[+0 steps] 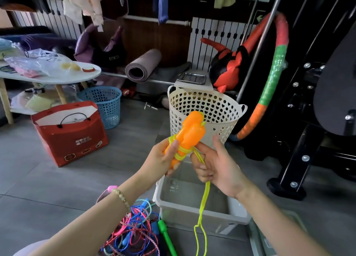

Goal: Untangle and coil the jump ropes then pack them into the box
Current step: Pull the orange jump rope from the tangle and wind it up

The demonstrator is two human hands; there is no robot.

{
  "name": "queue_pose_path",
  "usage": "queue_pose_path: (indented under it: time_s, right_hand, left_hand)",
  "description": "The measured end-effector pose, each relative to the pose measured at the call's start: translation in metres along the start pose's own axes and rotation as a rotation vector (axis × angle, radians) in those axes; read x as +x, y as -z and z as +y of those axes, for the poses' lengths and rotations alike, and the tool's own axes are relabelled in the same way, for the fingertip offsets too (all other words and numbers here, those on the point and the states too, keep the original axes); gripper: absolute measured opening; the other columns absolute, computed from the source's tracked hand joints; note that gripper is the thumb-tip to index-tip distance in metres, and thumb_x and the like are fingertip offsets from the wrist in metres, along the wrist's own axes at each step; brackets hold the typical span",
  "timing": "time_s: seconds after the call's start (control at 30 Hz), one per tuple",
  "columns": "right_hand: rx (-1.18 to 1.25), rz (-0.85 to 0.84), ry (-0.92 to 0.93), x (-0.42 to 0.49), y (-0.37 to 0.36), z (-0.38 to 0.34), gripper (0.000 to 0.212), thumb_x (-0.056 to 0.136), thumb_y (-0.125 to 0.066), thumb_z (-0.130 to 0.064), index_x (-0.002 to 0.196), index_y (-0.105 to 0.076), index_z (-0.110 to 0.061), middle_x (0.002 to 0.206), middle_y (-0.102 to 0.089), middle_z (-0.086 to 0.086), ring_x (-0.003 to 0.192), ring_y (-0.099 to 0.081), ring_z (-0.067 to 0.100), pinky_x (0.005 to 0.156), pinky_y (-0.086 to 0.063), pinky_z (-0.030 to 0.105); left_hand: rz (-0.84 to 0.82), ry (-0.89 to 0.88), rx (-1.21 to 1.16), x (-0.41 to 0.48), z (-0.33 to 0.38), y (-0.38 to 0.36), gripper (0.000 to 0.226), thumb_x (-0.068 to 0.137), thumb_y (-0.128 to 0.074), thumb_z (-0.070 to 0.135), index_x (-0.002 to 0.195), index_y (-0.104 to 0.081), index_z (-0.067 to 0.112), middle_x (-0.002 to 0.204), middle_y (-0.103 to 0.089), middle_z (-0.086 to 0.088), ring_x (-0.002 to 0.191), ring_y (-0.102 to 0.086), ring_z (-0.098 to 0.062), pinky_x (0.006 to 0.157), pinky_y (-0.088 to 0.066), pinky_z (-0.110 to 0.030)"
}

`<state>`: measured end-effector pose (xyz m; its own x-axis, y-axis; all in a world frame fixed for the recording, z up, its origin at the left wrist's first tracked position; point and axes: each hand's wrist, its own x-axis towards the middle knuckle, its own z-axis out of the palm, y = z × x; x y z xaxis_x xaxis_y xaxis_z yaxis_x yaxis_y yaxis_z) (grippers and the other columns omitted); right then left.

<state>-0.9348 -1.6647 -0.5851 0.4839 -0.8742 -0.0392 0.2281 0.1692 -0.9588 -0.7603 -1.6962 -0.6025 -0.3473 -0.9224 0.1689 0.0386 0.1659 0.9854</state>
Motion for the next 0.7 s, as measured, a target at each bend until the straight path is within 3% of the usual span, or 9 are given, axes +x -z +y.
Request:
queue_pose_path:
  time_s: [0.1,0.17,0.2,0.3,0.4,0.47,0.57,0.63,0.7]
  right_hand:
    - [-0.285,0.169,0.085,0.003,-0.006,0.009,0.038,0.093,-0.036,-0.053,0.122,-0.056,-0.037,0.074,-0.049,-0.005,0.050,-0.035,0.005,0.048,-0.027,0.018]
    - [-0.646,0.351,0.224,0.005,-0.007,0.016,0.026,0.095,-0.052,-0.030,0.119,-0.055,-0.038,0.101,-0.062,-0.014,0.082,-0.059,-0.003,0.072,-0.045,0.015]
    - [-0.855,0.423,0.298,0.007,-0.006,0.021,0.026,0.095,-0.054,-0.022,0.117,-0.056,-0.035,0.110,-0.063,-0.015,0.098,-0.059,-0.003,0.084,-0.044,0.016]
    - [-1.210,0.562,0.403,0.014,-0.002,0.025,0.015,0.095,-0.053,-0.016,0.106,-0.062,-0.019,0.097,-0.067,-0.007,0.091,-0.061,0.010,0.078,-0.045,0.024]
    - [-1.053,0.599,0.274,0.023,-0.006,0.023,0.015,0.095,-0.053,-0.017,0.087,-0.065,-0.020,0.081,-0.068,-0.007,0.079,-0.063,0.011,0.073,-0.046,0.028]
    - [-0.738,0.572,0.142,0.030,-0.016,0.024,0.024,0.096,-0.050,-0.012,0.079,-0.065,-0.019,0.075,-0.067,-0.004,0.071,-0.065,0.006,0.074,-0.047,0.024]
    - [-0.256,0.452,-0.057,0.034,-0.030,0.016,0.028,0.099,-0.042,-0.009,0.081,-0.063,-0.008,0.065,-0.059,0.005,0.055,-0.062,0.009,0.059,-0.050,0.018]
    - [-0.148,0.344,-0.097,0.032,-0.034,0.009,0.028,0.100,-0.040,-0.013,0.085,-0.062,-0.005,0.063,-0.059,0.006,0.056,-0.062,0.014,0.059,-0.054,0.019]
    - [-0.195,0.238,-0.108,0.032,-0.034,0.005,0.025,0.100,-0.038,-0.011,0.091,-0.061,-0.005,0.071,-0.067,0.005,0.064,-0.066,0.014,0.071,-0.057,0.024]
  left_hand:
    - [0.040,0.065,-0.075,0.000,0.000,-0.002,0.045,0.081,-0.039,0.059,0.096,-0.054,0.019,0.052,-0.043,-0.003,0.038,-0.034,-0.009,0.039,-0.031,-0.021]
    - [0.047,0.103,-0.130,0.001,0.000,-0.001,0.044,0.081,-0.040,0.061,0.095,-0.054,0.021,0.052,-0.042,-0.002,0.038,-0.033,-0.009,0.040,-0.029,-0.021]
    - [0.054,0.120,-0.150,0.001,0.000,0.000,0.044,0.080,-0.041,0.062,0.093,-0.053,0.021,0.053,-0.042,-0.002,0.039,-0.033,-0.010,0.040,-0.029,-0.021]
    - [0.088,0.159,-0.192,0.004,0.002,0.002,0.044,0.079,-0.043,0.063,0.086,-0.049,0.020,0.053,-0.043,-0.001,0.039,-0.032,-0.010,0.039,-0.028,-0.019]
    - [0.153,0.205,-0.226,0.007,0.003,0.001,0.045,0.084,-0.043,0.061,0.086,-0.049,0.017,0.054,-0.043,0.000,0.040,-0.032,-0.009,0.038,-0.026,-0.019]
    - [0.201,0.223,-0.242,0.009,0.002,0.000,0.044,0.090,-0.041,0.057,0.094,-0.051,0.014,0.052,-0.044,0.002,0.040,-0.031,-0.009,0.038,-0.025,-0.019]
    - [0.291,0.225,-0.226,0.013,-0.001,0.002,0.054,0.093,-0.042,0.054,0.107,-0.052,0.002,0.050,-0.046,0.003,0.038,-0.033,-0.010,0.036,-0.026,-0.019]
    - [0.348,0.206,-0.202,0.015,-0.002,0.004,0.054,0.093,-0.045,0.052,0.108,-0.052,0.000,0.052,-0.047,0.002,0.038,-0.036,-0.009,0.036,-0.027,-0.019]
    - [0.385,0.191,-0.191,0.015,-0.002,0.007,0.054,0.093,-0.047,0.051,0.106,-0.052,-0.001,0.054,-0.047,-0.001,0.039,-0.038,-0.010,0.037,-0.029,-0.020]
